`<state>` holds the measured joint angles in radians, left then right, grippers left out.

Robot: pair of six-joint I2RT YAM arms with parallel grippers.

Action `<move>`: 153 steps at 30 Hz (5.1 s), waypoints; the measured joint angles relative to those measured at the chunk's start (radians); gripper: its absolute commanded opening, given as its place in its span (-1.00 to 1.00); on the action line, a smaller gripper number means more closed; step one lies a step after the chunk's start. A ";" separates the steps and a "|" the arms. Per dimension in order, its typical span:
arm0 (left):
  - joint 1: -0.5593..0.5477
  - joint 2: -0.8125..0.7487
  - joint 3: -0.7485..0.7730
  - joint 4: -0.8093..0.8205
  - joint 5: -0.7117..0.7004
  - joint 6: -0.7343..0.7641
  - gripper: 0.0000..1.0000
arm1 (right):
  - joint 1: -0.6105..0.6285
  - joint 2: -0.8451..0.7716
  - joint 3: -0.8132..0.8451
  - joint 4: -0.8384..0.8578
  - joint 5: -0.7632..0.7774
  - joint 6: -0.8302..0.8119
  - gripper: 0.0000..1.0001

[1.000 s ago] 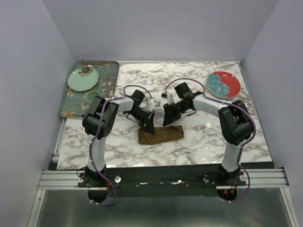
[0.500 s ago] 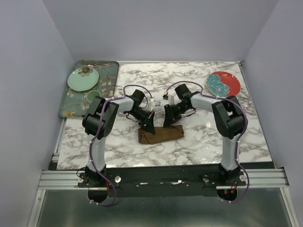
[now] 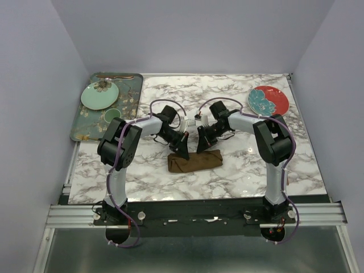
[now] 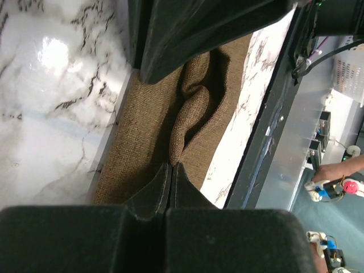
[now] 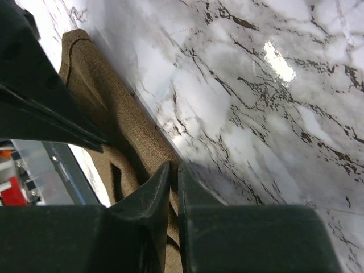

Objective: Fold the napkin into a case and place the utensils inside
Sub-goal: Stuff the top corner of the smaller-rectangle-folded napkin into the folded napkin.

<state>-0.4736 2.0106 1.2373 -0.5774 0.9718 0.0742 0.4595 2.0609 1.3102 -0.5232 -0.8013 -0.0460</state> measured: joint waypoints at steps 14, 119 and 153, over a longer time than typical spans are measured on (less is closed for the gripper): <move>0.001 -0.002 0.049 0.016 -0.012 -0.024 -1.00 | 0.000 0.000 0.000 -0.002 0.000 -0.080 -0.99; -0.065 -0.166 -0.404 1.074 -0.146 -1.043 -1.00 | 0.202 -0.210 -0.111 0.004 0.603 -0.093 -0.90; -0.051 -0.122 -0.535 1.116 -0.233 -1.052 -1.00 | 0.202 -0.214 -0.113 0.006 0.605 -0.085 -0.79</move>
<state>-0.5251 1.8885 0.7021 0.5388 0.7391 -0.9775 0.6617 1.8469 1.1973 -0.5175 -0.1963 -0.1310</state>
